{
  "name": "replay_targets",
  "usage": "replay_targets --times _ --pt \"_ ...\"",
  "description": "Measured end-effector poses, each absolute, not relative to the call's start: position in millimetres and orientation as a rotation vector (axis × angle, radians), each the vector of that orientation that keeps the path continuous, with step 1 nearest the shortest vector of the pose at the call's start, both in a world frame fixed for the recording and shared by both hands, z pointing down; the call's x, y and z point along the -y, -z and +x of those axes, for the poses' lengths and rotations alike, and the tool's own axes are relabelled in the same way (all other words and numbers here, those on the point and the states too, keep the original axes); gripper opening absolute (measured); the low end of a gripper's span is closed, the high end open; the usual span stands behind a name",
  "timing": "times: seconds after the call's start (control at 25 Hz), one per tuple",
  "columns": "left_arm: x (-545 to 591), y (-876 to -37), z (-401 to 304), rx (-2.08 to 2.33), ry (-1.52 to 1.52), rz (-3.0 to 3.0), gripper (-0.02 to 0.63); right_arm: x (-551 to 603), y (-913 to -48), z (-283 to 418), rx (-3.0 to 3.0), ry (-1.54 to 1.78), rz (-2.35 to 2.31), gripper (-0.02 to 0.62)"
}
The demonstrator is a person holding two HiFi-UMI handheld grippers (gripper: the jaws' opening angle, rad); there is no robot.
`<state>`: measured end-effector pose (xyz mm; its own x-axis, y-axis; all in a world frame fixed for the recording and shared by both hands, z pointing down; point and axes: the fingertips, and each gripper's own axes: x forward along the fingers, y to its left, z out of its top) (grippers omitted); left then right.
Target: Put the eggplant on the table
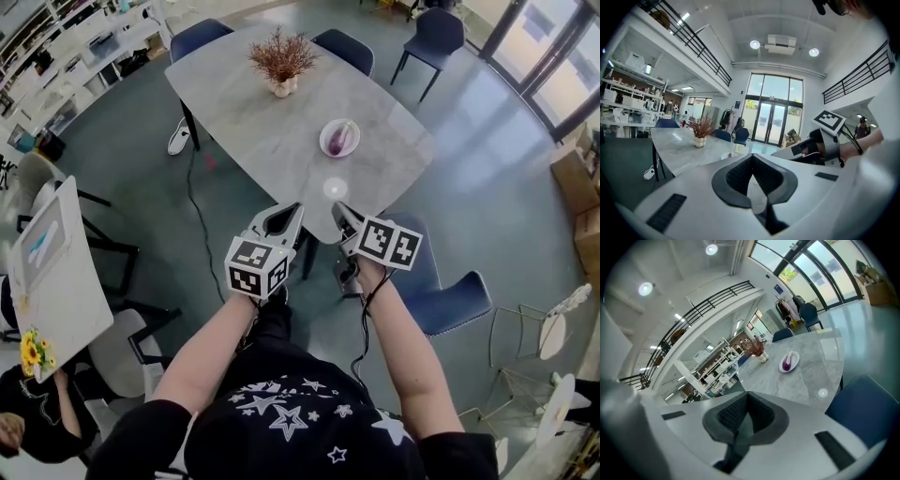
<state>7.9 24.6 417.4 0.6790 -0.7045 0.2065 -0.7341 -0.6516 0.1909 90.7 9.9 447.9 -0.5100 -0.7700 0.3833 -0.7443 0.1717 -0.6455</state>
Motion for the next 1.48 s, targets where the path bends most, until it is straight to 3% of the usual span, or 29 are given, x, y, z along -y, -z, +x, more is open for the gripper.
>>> replay_targets --times 0.72,1.48 --pt "-165 -391 7 1.22 -0.127 2.674 0.008 -158 -401 92 -2.482 1.031 -1.545 0.005" --pt "-196 -366 -10 1.195 -0.12 2.746 0.008 -181 -376 80 -2.514 0.925 -1.561 0.005"
